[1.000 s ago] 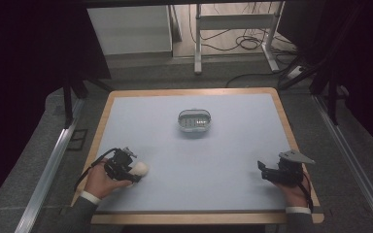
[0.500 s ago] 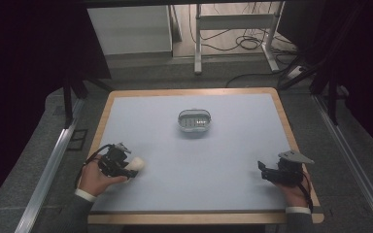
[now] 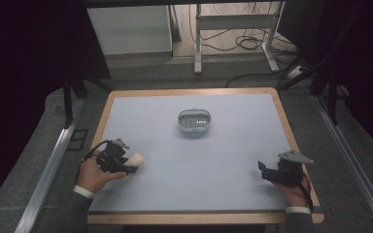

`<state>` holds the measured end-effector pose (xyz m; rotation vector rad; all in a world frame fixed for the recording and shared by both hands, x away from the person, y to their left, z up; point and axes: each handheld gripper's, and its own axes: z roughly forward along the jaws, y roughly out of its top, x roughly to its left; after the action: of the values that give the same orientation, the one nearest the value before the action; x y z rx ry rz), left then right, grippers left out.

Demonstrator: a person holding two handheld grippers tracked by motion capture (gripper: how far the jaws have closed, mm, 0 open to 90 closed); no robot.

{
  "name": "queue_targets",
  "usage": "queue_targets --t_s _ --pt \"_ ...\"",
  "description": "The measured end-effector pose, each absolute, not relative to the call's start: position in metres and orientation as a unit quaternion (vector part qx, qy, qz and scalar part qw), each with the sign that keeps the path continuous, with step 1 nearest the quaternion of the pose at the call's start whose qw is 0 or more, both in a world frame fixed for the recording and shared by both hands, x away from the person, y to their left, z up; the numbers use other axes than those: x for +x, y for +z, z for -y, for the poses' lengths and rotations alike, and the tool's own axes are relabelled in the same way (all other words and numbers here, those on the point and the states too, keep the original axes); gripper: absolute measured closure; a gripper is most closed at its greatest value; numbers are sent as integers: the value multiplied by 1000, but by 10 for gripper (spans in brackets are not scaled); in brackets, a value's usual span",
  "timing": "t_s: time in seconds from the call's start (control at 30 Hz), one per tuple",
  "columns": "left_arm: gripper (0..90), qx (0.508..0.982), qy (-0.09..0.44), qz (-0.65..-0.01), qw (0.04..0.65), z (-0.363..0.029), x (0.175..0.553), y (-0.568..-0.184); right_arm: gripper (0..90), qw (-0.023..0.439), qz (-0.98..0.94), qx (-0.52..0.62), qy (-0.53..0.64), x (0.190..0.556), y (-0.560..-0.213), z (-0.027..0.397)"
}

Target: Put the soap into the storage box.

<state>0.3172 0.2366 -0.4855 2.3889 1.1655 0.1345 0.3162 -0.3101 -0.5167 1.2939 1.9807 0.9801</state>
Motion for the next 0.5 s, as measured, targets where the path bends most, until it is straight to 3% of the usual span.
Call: queue_targets --t_s 0.5 --pt "496 874 59 -416 244 -233 326 -467 85 286 -742 484 365 317 -518 310"
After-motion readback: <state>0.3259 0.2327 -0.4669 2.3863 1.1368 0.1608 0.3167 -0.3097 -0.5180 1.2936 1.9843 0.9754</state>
